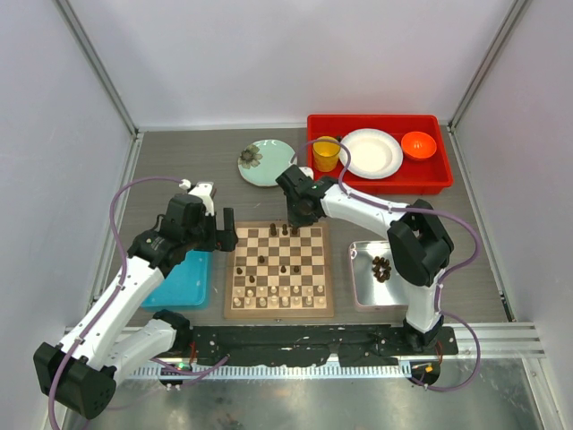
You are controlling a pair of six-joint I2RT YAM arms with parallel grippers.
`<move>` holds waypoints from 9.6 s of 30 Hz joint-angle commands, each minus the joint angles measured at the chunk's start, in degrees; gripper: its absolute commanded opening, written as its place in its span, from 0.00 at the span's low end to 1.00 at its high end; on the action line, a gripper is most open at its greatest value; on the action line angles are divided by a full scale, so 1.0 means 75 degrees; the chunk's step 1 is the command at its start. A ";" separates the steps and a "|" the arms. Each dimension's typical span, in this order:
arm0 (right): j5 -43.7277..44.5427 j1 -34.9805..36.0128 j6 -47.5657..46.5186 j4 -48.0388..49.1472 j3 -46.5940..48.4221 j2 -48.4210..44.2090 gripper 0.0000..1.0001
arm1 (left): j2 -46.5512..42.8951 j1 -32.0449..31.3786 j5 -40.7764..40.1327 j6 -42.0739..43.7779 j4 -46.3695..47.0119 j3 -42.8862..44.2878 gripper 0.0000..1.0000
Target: Set up the chess pieces on the board
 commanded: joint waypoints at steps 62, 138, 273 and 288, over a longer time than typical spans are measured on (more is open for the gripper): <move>-0.0036 0.0167 -0.0091 -0.0185 0.0228 -0.0220 0.38 | -0.0017 -0.0018 0.0132 0.0142 0.0199 -0.0003 1.00; 0.1007 -0.2235 0.0987 -0.1064 -0.5538 -0.5774 0.08 | 0.0124 -0.0018 0.0367 0.0142 0.0188 -0.0003 1.00; -0.0060 -0.0747 -0.0349 -0.1100 -0.0382 -0.0829 0.19 | 0.0135 -0.0030 0.0460 0.0154 0.0188 -0.0015 1.00; 0.0115 -0.0747 -0.0361 -0.0795 -0.0346 -0.1437 0.41 | 0.0089 -0.0030 0.0297 0.0154 0.0036 0.0113 1.00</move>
